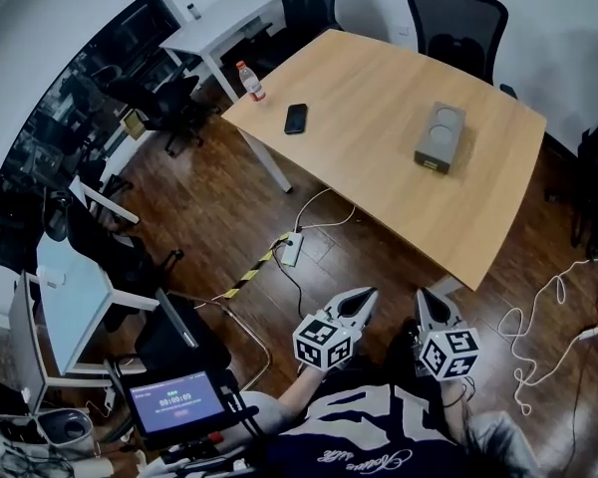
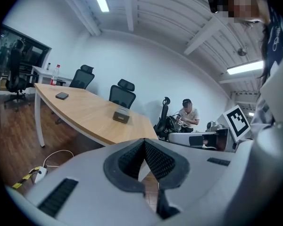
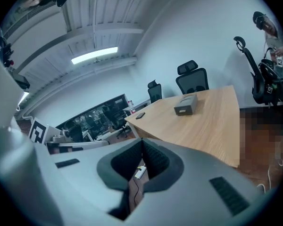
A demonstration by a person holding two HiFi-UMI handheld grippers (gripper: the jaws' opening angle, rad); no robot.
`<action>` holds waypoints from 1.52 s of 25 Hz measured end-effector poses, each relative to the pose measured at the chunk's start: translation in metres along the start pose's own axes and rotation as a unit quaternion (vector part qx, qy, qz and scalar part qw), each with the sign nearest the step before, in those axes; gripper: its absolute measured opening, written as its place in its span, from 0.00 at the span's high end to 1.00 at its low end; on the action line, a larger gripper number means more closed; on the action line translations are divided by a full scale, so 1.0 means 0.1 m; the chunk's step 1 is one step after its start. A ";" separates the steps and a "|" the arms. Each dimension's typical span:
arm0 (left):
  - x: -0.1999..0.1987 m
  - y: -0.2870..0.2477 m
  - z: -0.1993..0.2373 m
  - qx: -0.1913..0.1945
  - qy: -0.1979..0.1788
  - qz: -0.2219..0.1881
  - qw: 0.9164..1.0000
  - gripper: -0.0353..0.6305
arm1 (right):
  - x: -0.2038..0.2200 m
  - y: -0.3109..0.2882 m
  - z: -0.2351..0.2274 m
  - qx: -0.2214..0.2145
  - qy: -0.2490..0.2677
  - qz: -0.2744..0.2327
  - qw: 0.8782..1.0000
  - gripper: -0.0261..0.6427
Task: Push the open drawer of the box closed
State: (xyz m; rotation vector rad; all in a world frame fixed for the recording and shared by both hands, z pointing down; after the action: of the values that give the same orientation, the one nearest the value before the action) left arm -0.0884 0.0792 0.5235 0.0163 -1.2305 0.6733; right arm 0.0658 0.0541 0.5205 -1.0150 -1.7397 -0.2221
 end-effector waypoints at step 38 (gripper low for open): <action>0.42 0.85 -0.62 0.076 -0.005 0.001 0.997 0.94 | 0.44 1.08 0.98 0.077 0.033 -0.054 0.995 0.97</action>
State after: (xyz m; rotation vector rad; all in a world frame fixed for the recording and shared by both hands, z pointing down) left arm -0.0694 0.1899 0.5088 0.1453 -1.1868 0.7676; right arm 0.0718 0.2013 0.4824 -0.7945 -1.7257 -0.1848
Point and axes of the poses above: the fingertips, and each gripper's own axes: y backward along the fingers, z to its left, x out of its underside, the point moved 5 cm from there along y, backward along the fingers, and after that the axes turned 6 degrees about -x, right-handed, at the moved point
